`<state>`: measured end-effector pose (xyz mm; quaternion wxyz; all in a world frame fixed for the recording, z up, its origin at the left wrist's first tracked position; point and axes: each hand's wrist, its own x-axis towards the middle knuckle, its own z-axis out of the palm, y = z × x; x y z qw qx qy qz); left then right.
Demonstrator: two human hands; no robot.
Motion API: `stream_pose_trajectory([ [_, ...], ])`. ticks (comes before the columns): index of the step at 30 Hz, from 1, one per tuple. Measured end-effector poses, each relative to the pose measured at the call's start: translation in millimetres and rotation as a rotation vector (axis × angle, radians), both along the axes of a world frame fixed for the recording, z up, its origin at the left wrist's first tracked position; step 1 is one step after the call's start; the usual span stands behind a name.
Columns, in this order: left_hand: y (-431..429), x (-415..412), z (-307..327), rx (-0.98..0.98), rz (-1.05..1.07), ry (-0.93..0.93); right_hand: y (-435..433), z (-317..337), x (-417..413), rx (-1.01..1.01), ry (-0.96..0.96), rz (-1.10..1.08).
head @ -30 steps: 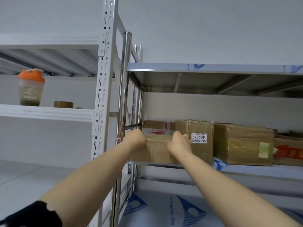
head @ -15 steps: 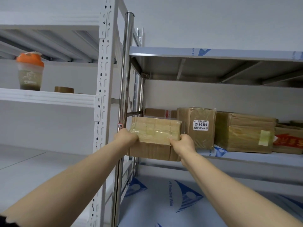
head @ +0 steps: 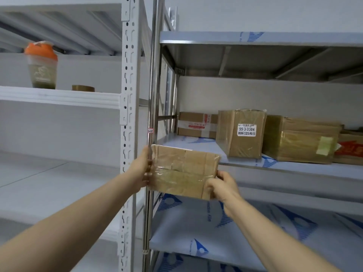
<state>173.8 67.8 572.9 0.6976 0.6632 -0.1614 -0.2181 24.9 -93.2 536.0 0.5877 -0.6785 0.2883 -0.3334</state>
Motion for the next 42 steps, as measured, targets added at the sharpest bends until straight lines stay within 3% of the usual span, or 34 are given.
stream_pose_trajectory([
  [7, 59.7, -1.8, -64.8, 0.111, 0.108, 0.022, 44.8, -66.0, -14.8, 0.375, -0.110, 0.149],
  [16, 171.1, -10.8, -130.6, 0.244, 0.223, 0.175, 130.1, -121.1, 11.8, 0.440, 0.120, 0.298],
  [26, 342.1, 8.8, -170.8, 0.153, 0.578, 0.236, 279.4, -153.1, 104.5, 0.276, 0.269, 0.592],
  [36, 609.6, 1.7, -208.5, 0.077, 0.997, 0.377, 535.5, -191.6, 194.8, 0.079, 0.464, 1.176],
  [42, 723.6, -12.4, -234.9, 0.063, 1.139, 0.453, 650.1, -213.8, 213.6, -0.344, 0.525, 1.403],
])
